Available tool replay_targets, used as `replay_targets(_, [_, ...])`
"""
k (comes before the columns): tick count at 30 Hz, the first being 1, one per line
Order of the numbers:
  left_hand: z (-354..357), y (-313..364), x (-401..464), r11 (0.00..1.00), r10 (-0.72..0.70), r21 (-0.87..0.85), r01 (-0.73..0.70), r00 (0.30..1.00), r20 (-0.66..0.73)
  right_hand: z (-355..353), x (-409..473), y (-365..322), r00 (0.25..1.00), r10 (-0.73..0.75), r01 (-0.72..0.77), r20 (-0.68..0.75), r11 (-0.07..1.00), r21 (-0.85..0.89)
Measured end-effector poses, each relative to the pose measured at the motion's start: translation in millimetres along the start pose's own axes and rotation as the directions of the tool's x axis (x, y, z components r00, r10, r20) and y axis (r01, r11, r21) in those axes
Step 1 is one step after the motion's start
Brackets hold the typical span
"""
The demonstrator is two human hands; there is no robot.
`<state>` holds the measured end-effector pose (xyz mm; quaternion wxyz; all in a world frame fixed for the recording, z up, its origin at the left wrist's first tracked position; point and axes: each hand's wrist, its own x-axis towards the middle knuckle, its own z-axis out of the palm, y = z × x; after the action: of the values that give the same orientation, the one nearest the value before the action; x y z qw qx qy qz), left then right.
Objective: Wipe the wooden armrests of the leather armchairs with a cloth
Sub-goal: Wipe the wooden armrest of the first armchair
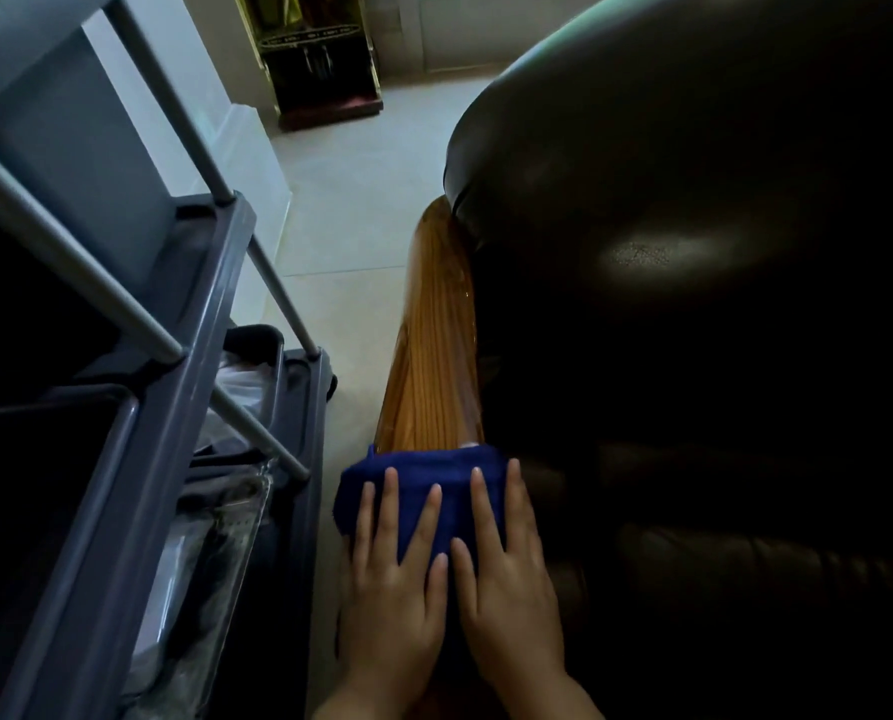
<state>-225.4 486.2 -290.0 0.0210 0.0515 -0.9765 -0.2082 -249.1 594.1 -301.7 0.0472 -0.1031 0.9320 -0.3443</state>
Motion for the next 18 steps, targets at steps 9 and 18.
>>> replay_targets(9, [-9.9, -10.8, 139.8, 0.995, 0.027, -0.096, -0.031, 0.998, -0.049, -7.0, 140.1, -17.8, 0.996, -0.051, 0.058, -0.067, 0.992, 0.108])
replay_targets(18, [-7.0, -16.7, 158.5, 0.967, 0.059, -0.24, -0.079, 0.994, -0.091, -1.2, 168.0, -13.4, 0.985, 0.166, -0.14, -0.051, 0.935, 0.325])
